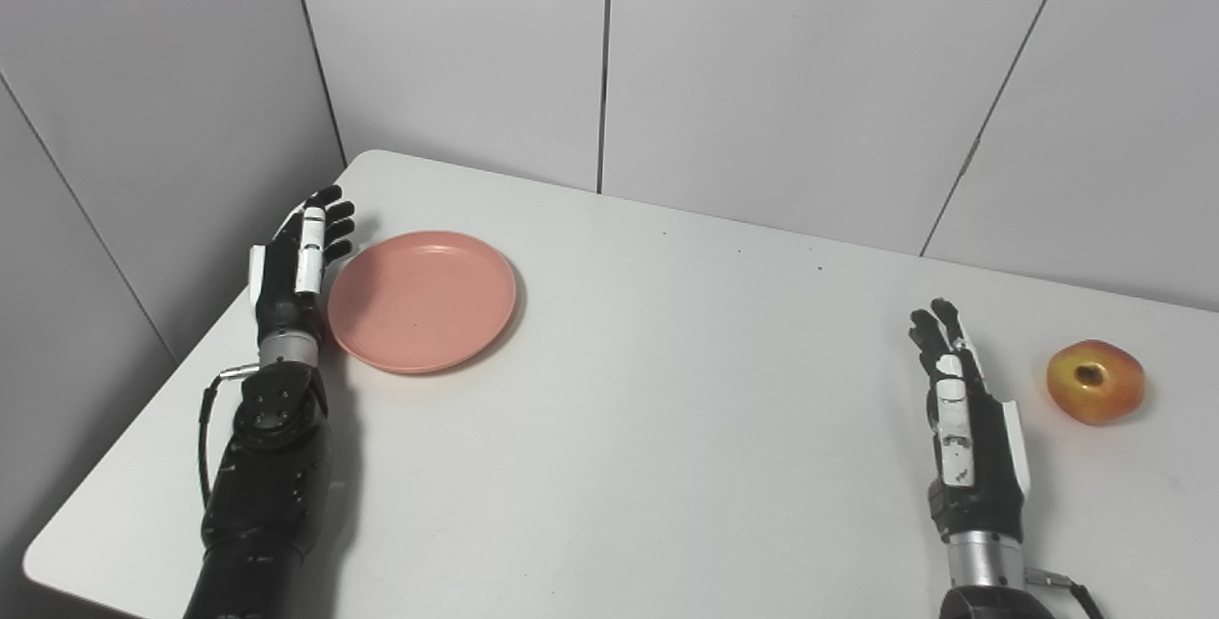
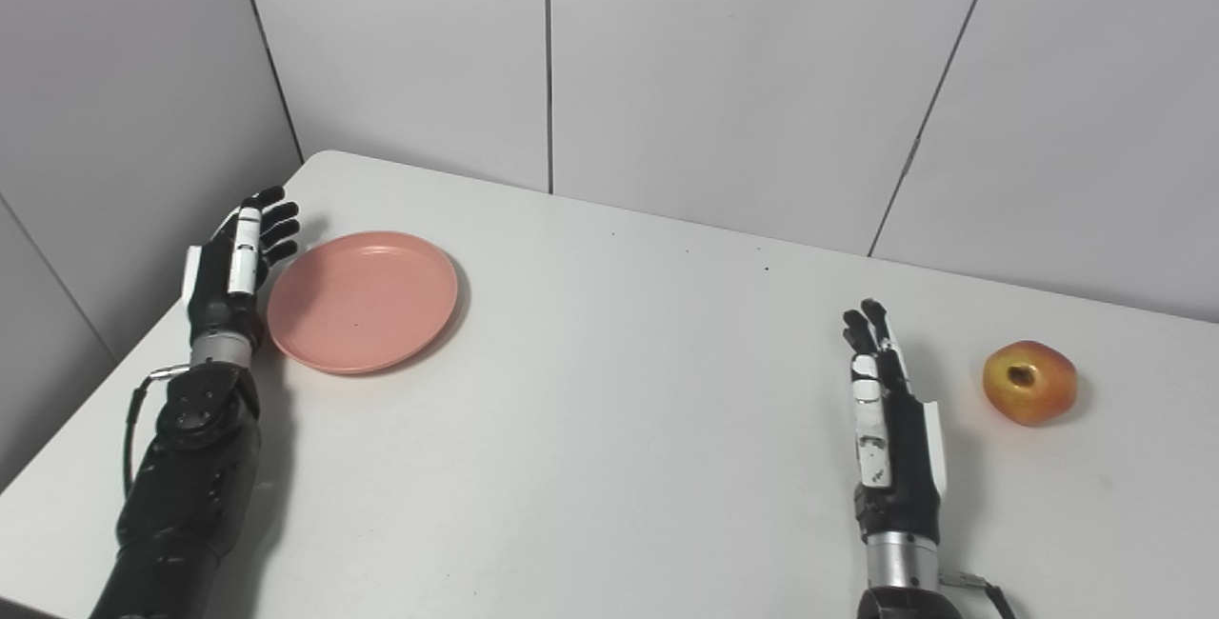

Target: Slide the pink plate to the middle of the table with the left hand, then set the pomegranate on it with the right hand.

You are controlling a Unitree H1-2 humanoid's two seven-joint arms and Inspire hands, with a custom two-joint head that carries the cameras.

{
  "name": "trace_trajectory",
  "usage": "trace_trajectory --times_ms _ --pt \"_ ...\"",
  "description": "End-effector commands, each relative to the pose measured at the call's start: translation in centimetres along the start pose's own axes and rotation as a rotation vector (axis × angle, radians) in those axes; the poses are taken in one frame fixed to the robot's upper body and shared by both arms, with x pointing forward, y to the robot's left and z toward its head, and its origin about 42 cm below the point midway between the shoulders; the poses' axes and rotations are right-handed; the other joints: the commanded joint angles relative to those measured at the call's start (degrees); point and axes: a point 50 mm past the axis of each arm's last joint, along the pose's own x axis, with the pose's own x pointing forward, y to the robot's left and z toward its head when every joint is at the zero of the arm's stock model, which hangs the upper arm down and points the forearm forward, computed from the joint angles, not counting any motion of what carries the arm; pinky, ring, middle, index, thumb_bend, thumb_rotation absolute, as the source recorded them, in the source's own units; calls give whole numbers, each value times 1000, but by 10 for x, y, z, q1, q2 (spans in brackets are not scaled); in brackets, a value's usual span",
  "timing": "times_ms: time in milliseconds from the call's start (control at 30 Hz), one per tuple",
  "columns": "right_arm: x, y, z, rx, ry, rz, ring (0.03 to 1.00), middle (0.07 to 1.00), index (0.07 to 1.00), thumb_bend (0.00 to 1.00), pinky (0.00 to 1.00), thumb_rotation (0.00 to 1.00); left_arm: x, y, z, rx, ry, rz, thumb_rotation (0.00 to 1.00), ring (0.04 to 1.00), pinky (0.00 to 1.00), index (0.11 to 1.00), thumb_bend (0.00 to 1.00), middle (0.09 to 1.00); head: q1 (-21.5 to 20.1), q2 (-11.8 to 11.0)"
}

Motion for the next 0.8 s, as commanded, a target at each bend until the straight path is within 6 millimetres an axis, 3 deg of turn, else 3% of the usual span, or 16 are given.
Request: trace_trajectory --times_ms 0,167,767 --pt "-18 -9 -18 -10 41 -17 929 907 936 566 994 1000 14 -8 21 -11 -65 -46 979 812 801 775 268 798 -1 1" --pt "-18 -9 -17 -20 45 -17 933 911 936 558 991 1000 12 -19 19 -40 -56 -79 912 799 788 772 292 792 -1 2" --pt "-18 -9 -18 -12 50 -20 938 912 937 562 1000 1000 4 -41 19 -100 -25 -142 956 791 766 763 280 787 -1 5"
